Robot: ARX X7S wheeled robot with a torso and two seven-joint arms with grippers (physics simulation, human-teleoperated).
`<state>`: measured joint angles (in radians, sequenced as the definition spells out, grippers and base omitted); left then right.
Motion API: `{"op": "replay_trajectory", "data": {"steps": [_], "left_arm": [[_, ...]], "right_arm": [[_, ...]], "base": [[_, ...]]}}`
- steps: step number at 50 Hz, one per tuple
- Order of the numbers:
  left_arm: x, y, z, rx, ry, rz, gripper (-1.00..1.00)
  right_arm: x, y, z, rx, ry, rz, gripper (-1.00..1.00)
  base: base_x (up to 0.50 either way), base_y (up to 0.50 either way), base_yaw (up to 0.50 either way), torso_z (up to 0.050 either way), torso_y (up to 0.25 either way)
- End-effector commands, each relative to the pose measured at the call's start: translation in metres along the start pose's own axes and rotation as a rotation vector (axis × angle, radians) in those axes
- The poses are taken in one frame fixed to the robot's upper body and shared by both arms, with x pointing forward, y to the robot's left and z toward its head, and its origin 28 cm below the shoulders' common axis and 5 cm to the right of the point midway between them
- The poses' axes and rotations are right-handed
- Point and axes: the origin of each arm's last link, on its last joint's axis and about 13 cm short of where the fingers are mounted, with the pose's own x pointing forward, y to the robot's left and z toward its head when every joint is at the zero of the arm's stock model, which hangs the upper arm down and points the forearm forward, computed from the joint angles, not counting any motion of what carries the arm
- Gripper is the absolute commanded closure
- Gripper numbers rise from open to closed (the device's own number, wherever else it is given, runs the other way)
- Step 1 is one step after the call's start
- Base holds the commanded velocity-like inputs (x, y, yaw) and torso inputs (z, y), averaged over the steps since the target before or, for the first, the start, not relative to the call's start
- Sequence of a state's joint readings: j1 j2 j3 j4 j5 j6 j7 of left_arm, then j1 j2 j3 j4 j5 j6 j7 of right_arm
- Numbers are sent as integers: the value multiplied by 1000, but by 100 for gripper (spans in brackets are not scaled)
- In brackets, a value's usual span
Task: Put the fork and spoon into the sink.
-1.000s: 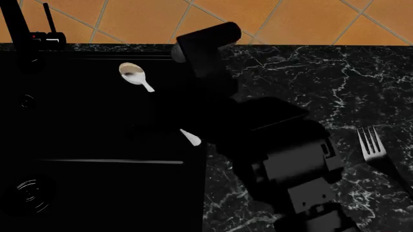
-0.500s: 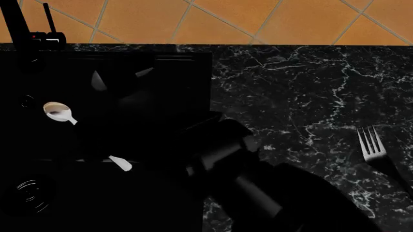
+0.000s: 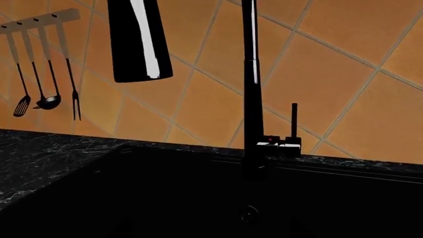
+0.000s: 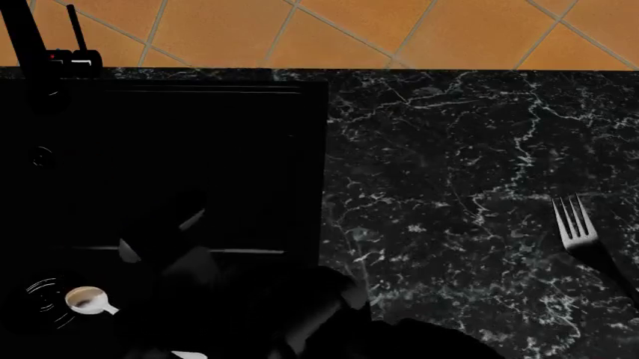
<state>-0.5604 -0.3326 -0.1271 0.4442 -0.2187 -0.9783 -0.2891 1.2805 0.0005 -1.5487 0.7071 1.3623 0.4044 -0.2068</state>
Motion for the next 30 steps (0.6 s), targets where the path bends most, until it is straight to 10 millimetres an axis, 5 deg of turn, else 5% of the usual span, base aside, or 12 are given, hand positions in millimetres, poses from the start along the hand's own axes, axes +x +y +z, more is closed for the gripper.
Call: {"op": "replay_trajectory", "data": {"steps": [1, 16, 17, 30], "left_arm": [[-1, 0, -1, -1, 1, -3, -100], [-1, -1, -1, 2, 3, -4, -100], [-1, -1, -1, 1, 3, -5, -100], [0, 1, 0, 1, 3, -1, -100]], "right_arm": [[8, 5, -26, -35, 85, 18, 100], [6, 0, -26, 2, 75, -3, 100], [6, 1, -24, 6, 70, -3, -100], [-1, -6, -1, 6, 1, -31, -100]], "base": [[0, 0, 0, 0, 0], [0, 1, 0, -1, 0], [0, 3, 0, 0, 0], [-2, 1, 2, -1, 0]]}}
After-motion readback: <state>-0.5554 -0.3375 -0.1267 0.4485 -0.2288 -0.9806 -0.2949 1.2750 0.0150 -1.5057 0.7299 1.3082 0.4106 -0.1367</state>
